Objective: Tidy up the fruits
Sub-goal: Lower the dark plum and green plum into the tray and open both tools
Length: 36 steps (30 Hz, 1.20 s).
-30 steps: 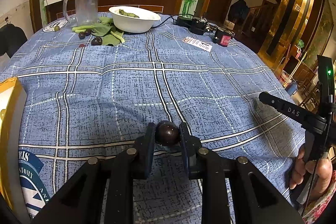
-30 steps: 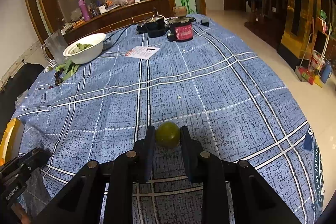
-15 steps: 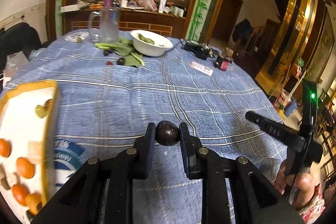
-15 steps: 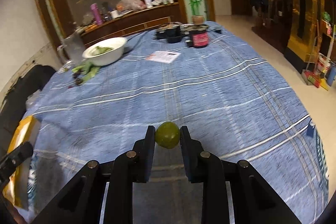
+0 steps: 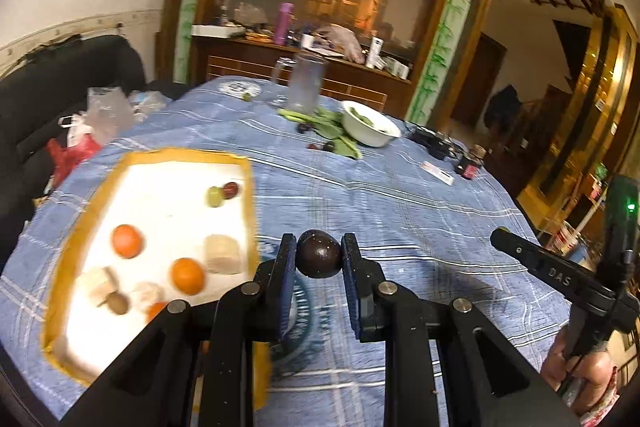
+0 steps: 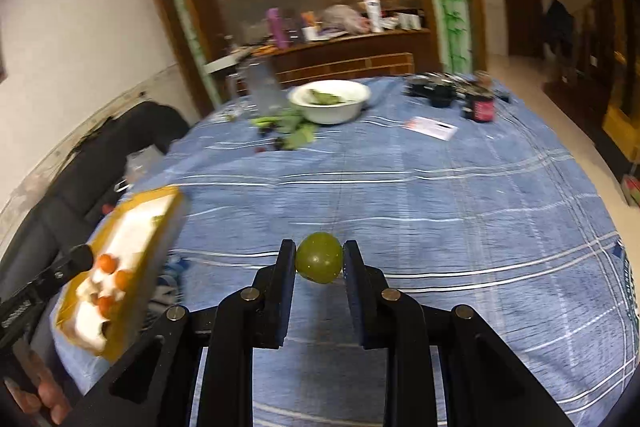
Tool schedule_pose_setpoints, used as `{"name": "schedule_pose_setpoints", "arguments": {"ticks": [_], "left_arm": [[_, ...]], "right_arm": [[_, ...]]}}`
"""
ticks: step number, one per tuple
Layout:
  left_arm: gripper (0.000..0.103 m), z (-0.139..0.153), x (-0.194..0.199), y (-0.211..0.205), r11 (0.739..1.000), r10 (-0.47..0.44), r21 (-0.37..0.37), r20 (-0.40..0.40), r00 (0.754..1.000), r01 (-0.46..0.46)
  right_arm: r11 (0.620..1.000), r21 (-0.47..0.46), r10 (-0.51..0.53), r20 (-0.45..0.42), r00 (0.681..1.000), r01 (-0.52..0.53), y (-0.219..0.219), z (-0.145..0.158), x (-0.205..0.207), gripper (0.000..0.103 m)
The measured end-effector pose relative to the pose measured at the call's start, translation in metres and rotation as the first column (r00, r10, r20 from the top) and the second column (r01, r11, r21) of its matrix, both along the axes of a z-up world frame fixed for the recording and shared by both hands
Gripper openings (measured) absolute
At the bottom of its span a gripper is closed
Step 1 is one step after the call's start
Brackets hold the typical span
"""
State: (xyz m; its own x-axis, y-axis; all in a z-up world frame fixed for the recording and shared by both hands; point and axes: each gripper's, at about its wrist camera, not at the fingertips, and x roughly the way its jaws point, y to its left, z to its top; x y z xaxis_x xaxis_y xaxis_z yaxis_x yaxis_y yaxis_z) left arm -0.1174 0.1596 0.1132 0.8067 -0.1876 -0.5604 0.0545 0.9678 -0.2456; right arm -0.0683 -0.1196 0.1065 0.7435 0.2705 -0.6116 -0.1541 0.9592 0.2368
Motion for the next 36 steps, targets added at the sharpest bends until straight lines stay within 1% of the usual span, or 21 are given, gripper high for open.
{"name": "schedule_pose_setpoints", "arguments": {"ticks": [5, 8, 11, 14, 18, 22, 25, 36], "left_arm": [[0.022, 0.000, -0.016, 0.031, 0.998, 0.062, -0.017, 0.007, 0.998, -0.062], [0.022, -0.001, -0.022, 0.053, 0.993, 0.119, -0.015, 0.003, 0.993, -0.119], [0.022, -0.007, -0.026, 0.075, 0.985, 0.175, 0.001, -0.016, 0.984, -0.175], [0.022, -0.016, -0.026, 0.093, 0.973, 0.229, 0.039, -0.049, 0.972, -0.227], [0.022, -0.033, -0.027, 0.111, 0.963, 0.266, 0.067, -0.101, 0.959, -0.260], [0.022, -0.048, -0.028, 0.123, 0.959, 0.283, 0.080, -0.144, 0.948, -0.274], [0.022, -0.056, -0.027, 0.127, 0.957, 0.288, 0.085, -0.159, 0.944, -0.278], [0.022, -0.061, -0.026, 0.133, 0.949, 0.309, 0.119, -0.147, 0.940, -0.293]], "right_arm": [[0.994, -0.010, 0.110, 0.014, 0.994, -0.110, 0.047, 0.010, -0.015, 0.026], [0.983, 0.010, 0.186, -0.004, 0.983, -0.186, 0.080, 0.010, -0.020, 0.026], [0.969, 0.022, 0.248, -0.025, 0.969, -0.247, 0.108, 0.007, -0.023, 0.026], [0.950, 0.030, 0.312, -0.048, 0.949, -0.310, 0.140, 0.001, -0.023, 0.026], [0.924, 0.017, 0.381, -0.081, 0.921, -0.381, 0.183, -0.012, -0.026, 0.026], [0.910, 0.016, 0.413, -0.119, 0.903, -0.414, 0.215, -0.023, -0.022, 0.026], [0.908, 0.004, 0.416, -0.141, 0.898, -0.420, 0.230, -0.031, -0.013, 0.026], [0.900, -0.040, 0.419, -0.190, 0.888, -0.434, 0.264, -0.050, 0.007, 0.027]]}}
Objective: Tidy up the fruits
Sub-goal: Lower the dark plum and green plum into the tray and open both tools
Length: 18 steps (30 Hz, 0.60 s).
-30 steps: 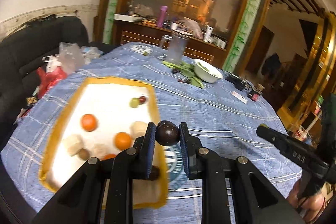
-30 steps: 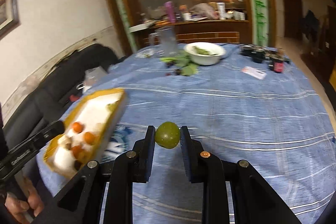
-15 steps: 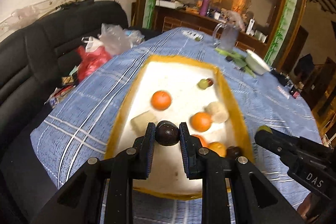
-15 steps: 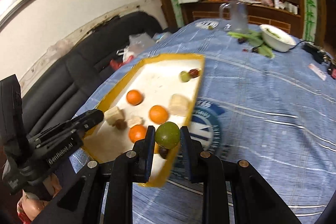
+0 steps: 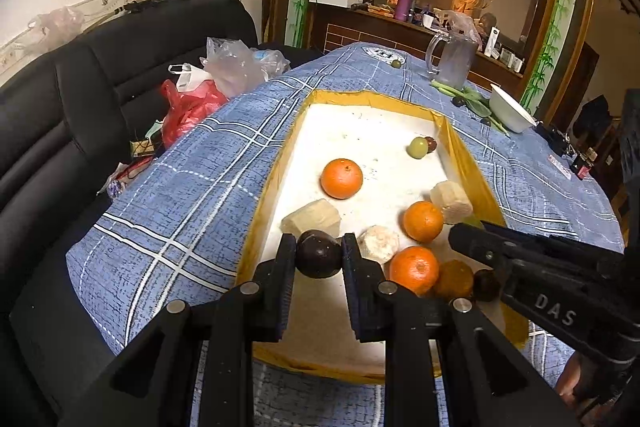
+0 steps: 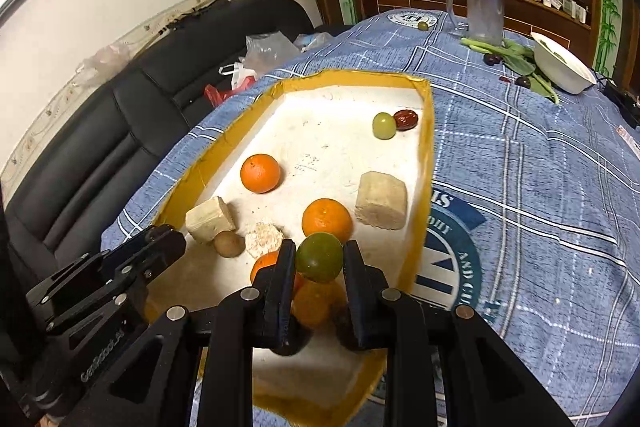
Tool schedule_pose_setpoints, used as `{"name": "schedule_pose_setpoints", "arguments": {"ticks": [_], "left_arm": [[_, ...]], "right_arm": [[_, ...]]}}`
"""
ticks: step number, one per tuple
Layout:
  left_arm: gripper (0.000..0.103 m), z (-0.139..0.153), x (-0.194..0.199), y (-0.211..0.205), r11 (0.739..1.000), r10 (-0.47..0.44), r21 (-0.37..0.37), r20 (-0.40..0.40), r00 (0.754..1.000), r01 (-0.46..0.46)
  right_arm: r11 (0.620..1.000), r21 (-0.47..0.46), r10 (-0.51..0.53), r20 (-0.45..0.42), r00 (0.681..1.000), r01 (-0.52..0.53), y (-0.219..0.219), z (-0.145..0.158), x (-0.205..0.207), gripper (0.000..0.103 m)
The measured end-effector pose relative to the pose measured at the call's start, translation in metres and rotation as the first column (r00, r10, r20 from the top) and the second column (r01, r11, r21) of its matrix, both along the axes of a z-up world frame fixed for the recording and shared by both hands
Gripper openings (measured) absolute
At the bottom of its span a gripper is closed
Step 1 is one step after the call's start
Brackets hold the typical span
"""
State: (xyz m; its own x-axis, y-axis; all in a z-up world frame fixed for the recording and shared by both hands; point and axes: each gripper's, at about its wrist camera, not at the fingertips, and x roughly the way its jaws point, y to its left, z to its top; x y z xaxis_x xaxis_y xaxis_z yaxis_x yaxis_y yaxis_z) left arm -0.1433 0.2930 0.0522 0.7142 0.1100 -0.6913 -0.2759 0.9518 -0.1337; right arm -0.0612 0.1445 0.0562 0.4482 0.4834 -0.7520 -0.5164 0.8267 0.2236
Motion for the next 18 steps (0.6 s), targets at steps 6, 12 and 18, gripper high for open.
{"name": "schedule_pose_setpoints", "arguments": {"ticks": [6, 12, 18], "left_arm": [[0.025, -0.003, 0.003, 0.005, 1.000, 0.008, -0.008, -0.010, 1.000, -0.008], [0.048, 0.002, 0.000, 0.007, 1.000, 0.020, -0.019, 0.007, 1.000, -0.020], [0.060, 0.012, -0.004, 0.001, 1.000, 0.025, -0.006, 0.009, 1.000, -0.025]], "right_arm": [[1.000, -0.011, 0.003, -0.002, 1.000, -0.003, 0.012, -0.006, 0.008, 0.027], [1.000, -0.004, 0.012, -0.013, 1.000, -0.012, 0.018, -0.007, 0.012, 0.033], [1.000, 0.012, 0.006, 0.028, 1.000, -0.006, 0.013, 0.004, 0.002, 0.043]]}}
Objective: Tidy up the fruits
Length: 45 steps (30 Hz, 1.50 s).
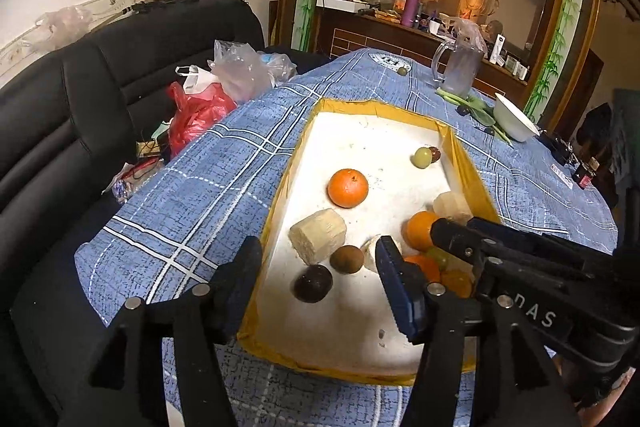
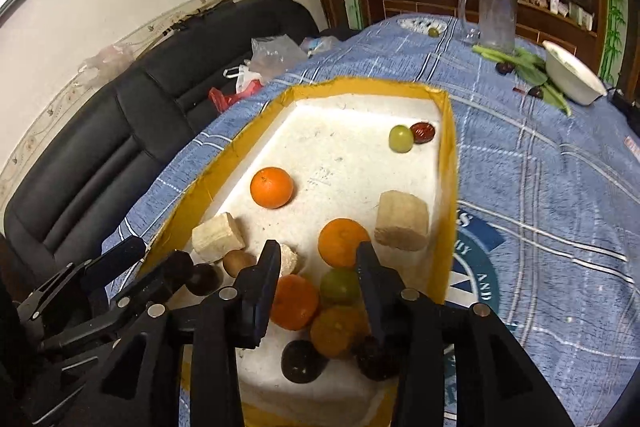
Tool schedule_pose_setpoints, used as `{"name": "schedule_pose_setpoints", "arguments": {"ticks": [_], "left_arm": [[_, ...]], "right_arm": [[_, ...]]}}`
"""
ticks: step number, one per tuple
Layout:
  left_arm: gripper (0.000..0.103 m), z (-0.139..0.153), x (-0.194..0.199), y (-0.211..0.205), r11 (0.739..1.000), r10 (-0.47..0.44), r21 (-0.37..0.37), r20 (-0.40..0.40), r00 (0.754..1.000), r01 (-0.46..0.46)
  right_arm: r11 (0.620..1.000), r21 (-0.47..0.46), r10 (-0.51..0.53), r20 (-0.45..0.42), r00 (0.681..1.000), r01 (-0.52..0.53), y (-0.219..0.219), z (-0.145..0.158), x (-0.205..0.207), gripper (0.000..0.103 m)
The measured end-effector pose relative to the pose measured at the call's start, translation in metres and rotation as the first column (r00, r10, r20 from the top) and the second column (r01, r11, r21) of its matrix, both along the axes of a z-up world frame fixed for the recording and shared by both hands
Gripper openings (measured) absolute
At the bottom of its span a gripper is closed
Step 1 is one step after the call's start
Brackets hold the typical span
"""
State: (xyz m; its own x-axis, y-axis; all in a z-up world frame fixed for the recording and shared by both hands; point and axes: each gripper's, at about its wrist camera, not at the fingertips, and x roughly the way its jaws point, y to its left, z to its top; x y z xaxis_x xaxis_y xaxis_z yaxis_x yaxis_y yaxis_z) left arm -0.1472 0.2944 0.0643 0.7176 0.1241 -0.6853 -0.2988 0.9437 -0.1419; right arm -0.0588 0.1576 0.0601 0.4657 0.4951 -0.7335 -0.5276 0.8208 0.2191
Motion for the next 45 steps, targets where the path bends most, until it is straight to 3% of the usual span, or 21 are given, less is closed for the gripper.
{"name": "schedule_pose_setpoints", "arguments": {"ticks": [4, 7, 14, 45], "left_arm": [[0.070, 0.008, -0.006, -0.008, 0.999, 0.011, 0.045, 0.010, 1.000, -0.012], [0.073, 0.012, -0.013, -0.015, 0.997, 0.010, 0.078, 0.025, 1.000, -0.012], [0.080, 0.018, -0.026, -0.044, 0.985, -0.013, 0.172, 0.027, 1.000, 0.008], [0.081, 0.010, -0.021, -0.124, 0.955, -0.137, 0.256, -0.075, 0.988, 0.152]], "right_arm": [[0.999, 0.027, -0.035, 0.006, 0.999, 0.035, -0.015, 0.006, -0.007, 0.047], [0.996, 0.060, -0.071, 0.007, 0.997, 0.071, -0.030, 0.008, -0.016, 0.054], [0.985, 0.097, -0.143, 0.020, 0.989, 0.141, -0.062, 0.006, -0.040, 0.057], [0.941, 0.185, -0.278, -0.055, 0.959, 0.283, -0.142, -0.010, -0.048, 0.059]]}}
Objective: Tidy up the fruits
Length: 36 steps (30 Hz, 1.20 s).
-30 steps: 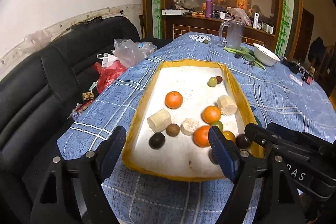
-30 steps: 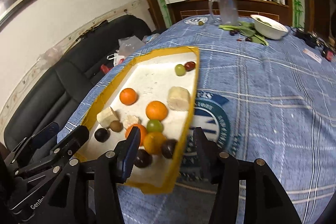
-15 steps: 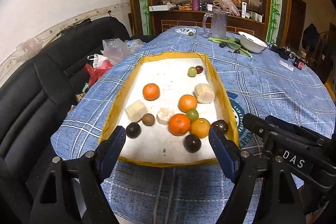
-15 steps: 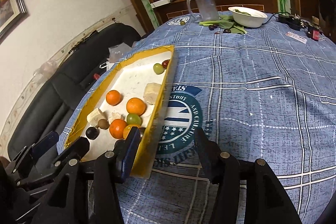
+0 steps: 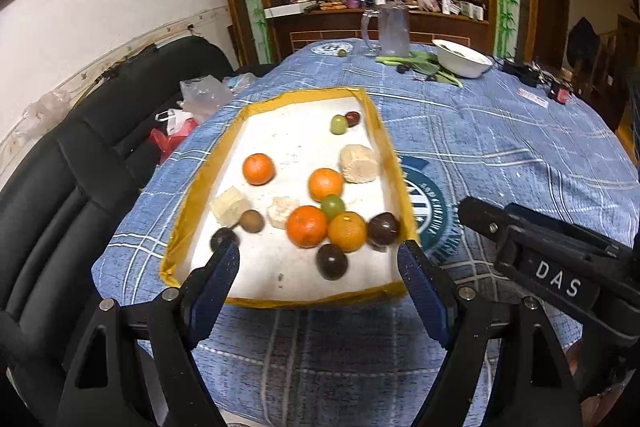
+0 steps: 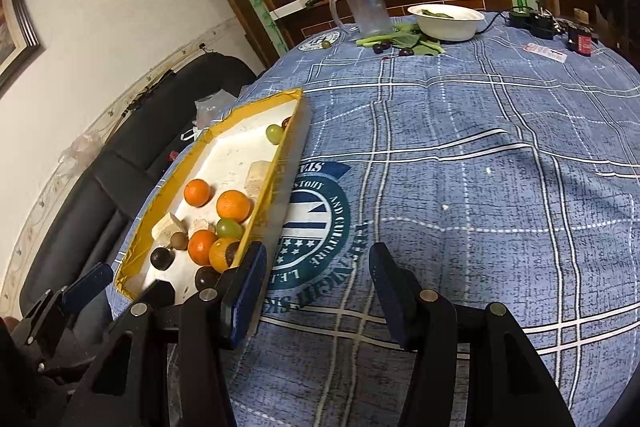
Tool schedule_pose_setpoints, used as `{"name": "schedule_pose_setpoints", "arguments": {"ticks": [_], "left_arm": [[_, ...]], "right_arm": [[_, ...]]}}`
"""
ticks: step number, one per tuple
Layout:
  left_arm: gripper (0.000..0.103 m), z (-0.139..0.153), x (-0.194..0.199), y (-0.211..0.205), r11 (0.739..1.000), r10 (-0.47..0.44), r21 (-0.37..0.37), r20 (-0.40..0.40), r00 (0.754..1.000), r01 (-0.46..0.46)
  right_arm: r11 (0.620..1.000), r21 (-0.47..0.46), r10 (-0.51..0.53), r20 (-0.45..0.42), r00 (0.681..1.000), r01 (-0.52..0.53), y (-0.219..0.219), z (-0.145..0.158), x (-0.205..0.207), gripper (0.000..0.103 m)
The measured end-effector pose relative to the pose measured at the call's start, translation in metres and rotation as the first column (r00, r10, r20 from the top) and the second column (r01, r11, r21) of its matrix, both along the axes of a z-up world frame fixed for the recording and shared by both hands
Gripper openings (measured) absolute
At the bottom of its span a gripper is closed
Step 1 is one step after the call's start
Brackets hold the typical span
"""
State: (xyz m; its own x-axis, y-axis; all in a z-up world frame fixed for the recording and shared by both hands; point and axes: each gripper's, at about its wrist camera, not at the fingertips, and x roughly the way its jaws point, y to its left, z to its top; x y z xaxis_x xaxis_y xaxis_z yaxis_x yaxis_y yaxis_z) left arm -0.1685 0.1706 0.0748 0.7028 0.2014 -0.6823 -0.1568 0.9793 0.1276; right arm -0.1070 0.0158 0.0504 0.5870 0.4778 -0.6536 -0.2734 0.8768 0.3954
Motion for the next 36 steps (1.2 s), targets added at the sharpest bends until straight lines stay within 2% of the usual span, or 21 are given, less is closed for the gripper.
{"name": "schedule_pose_setpoints", "arguments": {"ticks": [4, 16, 28, 36], "left_arm": [[0.081, -0.001, 0.000, -0.017, 0.999, -0.041, 0.017, -0.009, 0.999, 0.041], [0.083, -0.007, 0.004, -0.061, 0.990, -0.137, 0.021, -0.050, 0.989, 0.138], [0.083, -0.014, 0.004, -0.105, 0.973, -0.227, 0.014, -0.101, 0.969, 0.229], [0.083, -0.018, 0.001, -0.118, 0.965, -0.259, 0.008, -0.116, 0.959, 0.262]], "right_arm": [[1.000, 0.011, -0.020, 0.004, 1.000, 0.020, -0.013, 0.000, -0.001, 0.063], [0.983, 0.080, -0.164, -0.030, 0.986, 0.166, -0.082, -0.007, 0.003, 0.064], [0.963, 0.138, -0.226, -0.042, 0.973, 0.230, -0.127, -0.011, -0.001, 0.064], [0.948, 0.151, -0.275, -0.047, 0.960, 0.278, -0.147, -0.011, -0.007, 0.066]]}}
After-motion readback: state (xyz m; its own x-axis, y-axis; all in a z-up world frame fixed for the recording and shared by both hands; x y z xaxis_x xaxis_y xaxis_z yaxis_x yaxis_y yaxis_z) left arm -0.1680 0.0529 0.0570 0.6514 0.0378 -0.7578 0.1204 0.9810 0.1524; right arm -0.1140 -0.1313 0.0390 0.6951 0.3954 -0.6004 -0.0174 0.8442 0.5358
